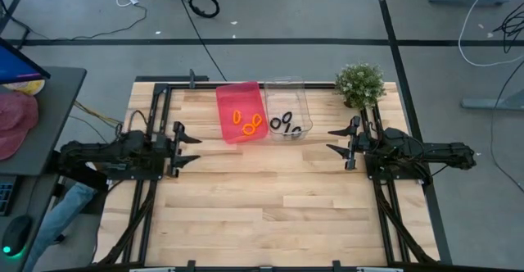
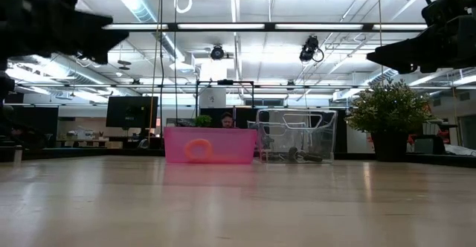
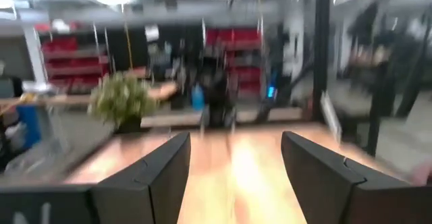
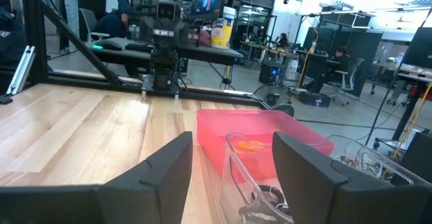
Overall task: Sort spring keychains
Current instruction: Return to Home Position
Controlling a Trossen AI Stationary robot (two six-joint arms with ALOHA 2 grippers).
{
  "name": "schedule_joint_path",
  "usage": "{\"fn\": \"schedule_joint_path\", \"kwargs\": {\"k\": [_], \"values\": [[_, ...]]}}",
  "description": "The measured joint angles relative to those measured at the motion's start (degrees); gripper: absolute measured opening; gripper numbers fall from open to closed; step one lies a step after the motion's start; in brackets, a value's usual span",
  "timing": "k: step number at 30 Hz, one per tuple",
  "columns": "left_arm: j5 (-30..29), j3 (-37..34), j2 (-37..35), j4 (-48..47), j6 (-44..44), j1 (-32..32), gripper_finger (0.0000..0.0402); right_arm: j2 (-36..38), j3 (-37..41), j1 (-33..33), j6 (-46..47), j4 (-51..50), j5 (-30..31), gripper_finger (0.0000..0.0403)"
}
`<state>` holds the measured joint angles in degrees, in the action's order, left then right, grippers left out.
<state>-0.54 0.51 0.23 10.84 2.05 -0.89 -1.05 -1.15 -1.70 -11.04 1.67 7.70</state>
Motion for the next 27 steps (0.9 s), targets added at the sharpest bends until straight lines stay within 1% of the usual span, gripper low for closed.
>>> {"fn": "schedule_joint_path", "kwargs": {"k": [3, 5, 13, 20, 27], "values": [[0.46, 0.0, 0.0, -7.35, 3.25, 0.02, 0.0236, 0.0, 0.0, -0.01, 0.0, 0.0, 0.0, 0.0208], [-0.4, 0.07, 0.08, -9.47, 4.28, -0.02, 0.0236, 0.01, 0.0, 0.0, 0.0, 0.0, 0.01, 0.0208], [-0.66, 0.09, 0.1, -9.98, 4.2, 0.0, 0.0236, 0.0, 0.0, 0.0, 0.0, 0.0, -0.01, 0.0208], [-0.78, 0.07, 0.13, -10.13, 1.63, 0.01, 0.0236, -0.01, 0.0, 0.0, 0.01, 0.0, -0.01, 0.0208], [-0.89, -0.04, 0.13, -7.81, 1.64, 0.02, 0.0236, -0.01, 0.0, -0.02, 0.0, 0.0, -0.01, 0.0208]]}}
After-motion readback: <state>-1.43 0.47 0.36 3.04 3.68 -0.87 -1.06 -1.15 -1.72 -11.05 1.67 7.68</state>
